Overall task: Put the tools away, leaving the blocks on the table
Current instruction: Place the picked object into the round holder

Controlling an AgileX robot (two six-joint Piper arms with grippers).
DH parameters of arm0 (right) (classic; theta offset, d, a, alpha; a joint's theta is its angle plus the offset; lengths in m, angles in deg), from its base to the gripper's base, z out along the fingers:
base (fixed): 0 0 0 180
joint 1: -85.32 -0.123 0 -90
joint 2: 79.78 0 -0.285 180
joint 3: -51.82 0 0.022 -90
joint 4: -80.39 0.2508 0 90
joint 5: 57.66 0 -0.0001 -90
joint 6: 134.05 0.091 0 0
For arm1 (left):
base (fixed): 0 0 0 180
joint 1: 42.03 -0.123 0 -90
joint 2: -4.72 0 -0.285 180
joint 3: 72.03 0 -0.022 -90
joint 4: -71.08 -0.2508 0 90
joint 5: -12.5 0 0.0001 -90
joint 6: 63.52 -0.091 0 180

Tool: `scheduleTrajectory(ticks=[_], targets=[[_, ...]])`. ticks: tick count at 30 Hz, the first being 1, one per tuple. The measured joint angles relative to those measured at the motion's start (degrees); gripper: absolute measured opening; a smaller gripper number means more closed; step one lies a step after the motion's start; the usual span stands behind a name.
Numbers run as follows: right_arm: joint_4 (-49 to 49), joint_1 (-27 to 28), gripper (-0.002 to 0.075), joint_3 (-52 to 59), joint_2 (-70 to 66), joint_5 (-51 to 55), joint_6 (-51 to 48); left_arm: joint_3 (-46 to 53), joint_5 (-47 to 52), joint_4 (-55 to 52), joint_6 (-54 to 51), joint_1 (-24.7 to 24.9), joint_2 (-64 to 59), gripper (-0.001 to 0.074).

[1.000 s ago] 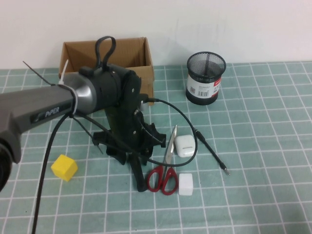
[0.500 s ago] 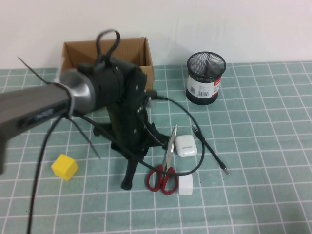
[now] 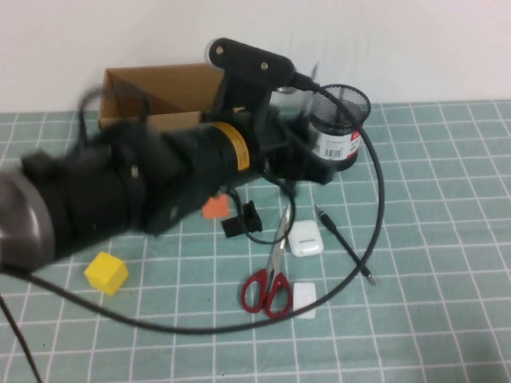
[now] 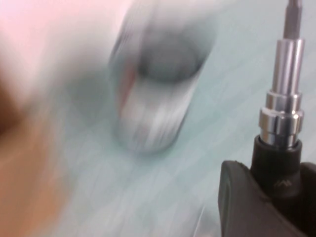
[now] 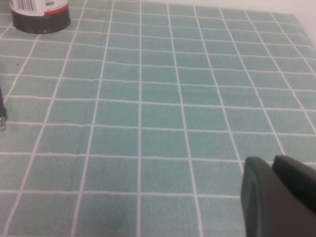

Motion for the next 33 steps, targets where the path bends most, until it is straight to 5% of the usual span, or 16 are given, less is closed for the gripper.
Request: scheduleTrajectory(ticks=[4, 8, 18, 33], targets=[[0.0, 0.0, -0.0007, 0.0, 0.0, 0.0, 0.0, 4.75, -29.83, -0.52, 0.2, -1.17, -3.44, 0.018], [0.0, 0.0, -0.0007, 0.0, 0.0, 0.0, 0.0, 1.41, -41.32, 0.87, -2.39, -1.62, -11.09, 0.018], [0.0, 0.0, -0.0007, 0.0, 0.0, 0.0, 0.0, -18.54, -44.28, 6.83, -13.05, -3.03, -30.09, 0.0179], [0.0, 0.0, -0.0007, 0.0, 0.0, 0.0, 0.0, -27.13, -46.05, 20.56, -26.2, -3.25, -38.6, 0.0179]])
